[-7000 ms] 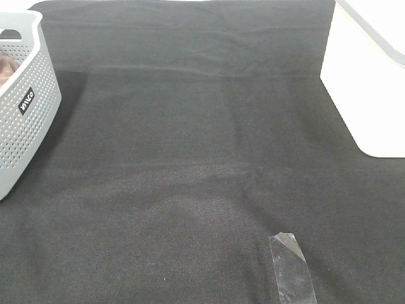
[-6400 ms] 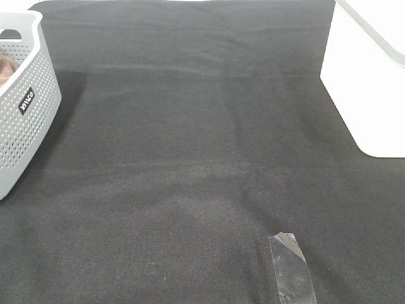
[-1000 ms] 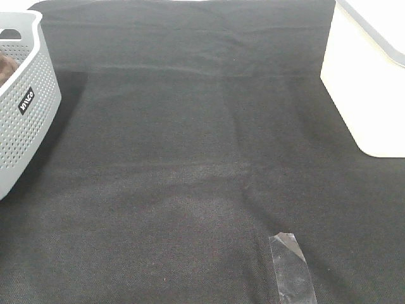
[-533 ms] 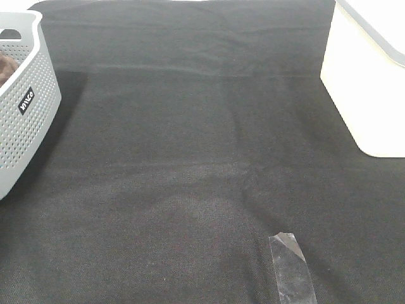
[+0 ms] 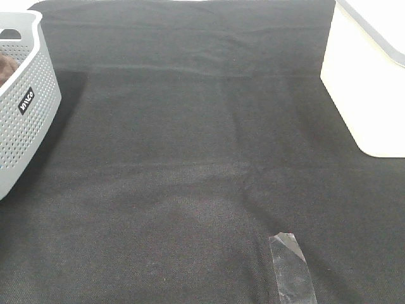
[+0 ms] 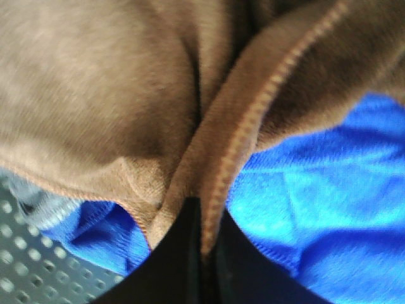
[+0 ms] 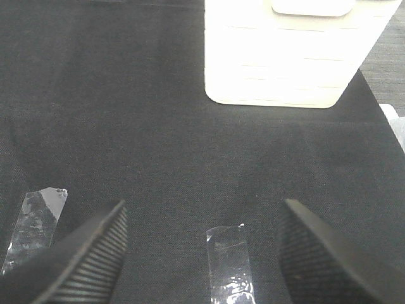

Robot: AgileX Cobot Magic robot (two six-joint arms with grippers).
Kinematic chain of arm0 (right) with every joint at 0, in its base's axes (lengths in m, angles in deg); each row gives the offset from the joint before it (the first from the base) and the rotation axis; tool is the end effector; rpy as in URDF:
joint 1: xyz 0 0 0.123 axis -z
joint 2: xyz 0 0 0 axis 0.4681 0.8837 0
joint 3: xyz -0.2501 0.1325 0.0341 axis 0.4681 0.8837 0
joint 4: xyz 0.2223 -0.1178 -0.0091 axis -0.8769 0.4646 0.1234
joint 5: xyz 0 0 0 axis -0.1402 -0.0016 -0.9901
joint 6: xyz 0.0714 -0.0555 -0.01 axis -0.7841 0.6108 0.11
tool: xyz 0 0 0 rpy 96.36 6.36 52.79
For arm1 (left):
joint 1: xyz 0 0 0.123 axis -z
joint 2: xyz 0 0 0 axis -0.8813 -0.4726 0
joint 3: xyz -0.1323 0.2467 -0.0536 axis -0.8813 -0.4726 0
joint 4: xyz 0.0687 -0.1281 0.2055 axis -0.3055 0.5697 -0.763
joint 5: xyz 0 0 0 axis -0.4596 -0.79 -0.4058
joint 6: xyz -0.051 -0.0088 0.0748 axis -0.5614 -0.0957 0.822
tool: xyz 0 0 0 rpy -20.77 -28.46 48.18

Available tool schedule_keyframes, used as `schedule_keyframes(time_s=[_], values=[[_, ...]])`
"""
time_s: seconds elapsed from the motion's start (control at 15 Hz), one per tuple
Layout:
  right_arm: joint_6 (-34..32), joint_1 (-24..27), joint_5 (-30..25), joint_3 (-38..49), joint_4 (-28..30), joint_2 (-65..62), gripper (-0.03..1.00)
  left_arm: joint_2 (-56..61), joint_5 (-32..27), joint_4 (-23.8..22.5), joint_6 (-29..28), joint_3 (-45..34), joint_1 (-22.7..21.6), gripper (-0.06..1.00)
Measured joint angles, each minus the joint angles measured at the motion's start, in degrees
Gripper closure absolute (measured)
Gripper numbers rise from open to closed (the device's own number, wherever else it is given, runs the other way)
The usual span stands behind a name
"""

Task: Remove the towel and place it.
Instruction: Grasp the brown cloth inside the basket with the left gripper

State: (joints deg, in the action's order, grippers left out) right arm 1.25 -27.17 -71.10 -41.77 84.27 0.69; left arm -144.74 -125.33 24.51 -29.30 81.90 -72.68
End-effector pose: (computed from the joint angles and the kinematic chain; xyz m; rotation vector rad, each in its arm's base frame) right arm -0.0060 0.0027 0.2774 -0.0354 2.0438 0.0026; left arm 0.4522 0.1079 0.2060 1.1243 2.8491 0.4643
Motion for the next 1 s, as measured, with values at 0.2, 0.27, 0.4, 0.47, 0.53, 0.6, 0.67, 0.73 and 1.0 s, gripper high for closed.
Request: schedule_keyframes(time_s=[0.2, 0.27, 0.4, 0.47, 0.53, 0.6, 0.67, 0.73, 1.0], values=[[0.00, 0.00, 0.00, 0.00, 0.00, 0.00, 0.31, 0.40, -2.92, 0.00, -14.84, 2.41, 0.40, 0.94], [0.00, 0.00, 0.00, 0.00, 0.00, 0.00, 0.31, 1.32, -3.04, 0.46, -15.53, 2.58, 0.80, 0.94], [0.00, 0.00, 0.00, 0.00, 0.00, 0.00, 0.31, 4.41, -3.27, 1.26, -15.76, 2.64, 1.95, 0.94], [0.00, 0.00, 0.00, 0.00, 0.00, 0.00, 0.31, 6.19, -3.32, 1.32, -15.93, 2.69, 2.58, 0.94], [0.00, 0.00, 0.00, 0.00, 0.00, 0.00, 0.31, 7.56, -3.32, 1.32, -16.21, 2.81, 2.98, 0.94], [0.00, 0.00, 0.00, 0.00, 0.00, 0.00, 0.31, 8.77, -3.38, 1.26, -17.36, 2.92, 3.04, 0.94], [0.00, 0.00, 0.00, 0.00, 0.00, 0.00, 0.31, 10.03, -3.38, 1.20, -19.14, 2.92, 3.04, 0.94], [0.00, 0.00, 0.00, 0.00, 0.00, 0.00, 0.31, 11.12, -3.44, 0.80, -21.03, 2.92, 3.04, 0.94], [0.00, 0.00, 0.00, 0.00, 0.00, 0.00, 0.31, 15.53, -3.50, 0.57, -23.55, 2.98, 4.13, 0.94]])
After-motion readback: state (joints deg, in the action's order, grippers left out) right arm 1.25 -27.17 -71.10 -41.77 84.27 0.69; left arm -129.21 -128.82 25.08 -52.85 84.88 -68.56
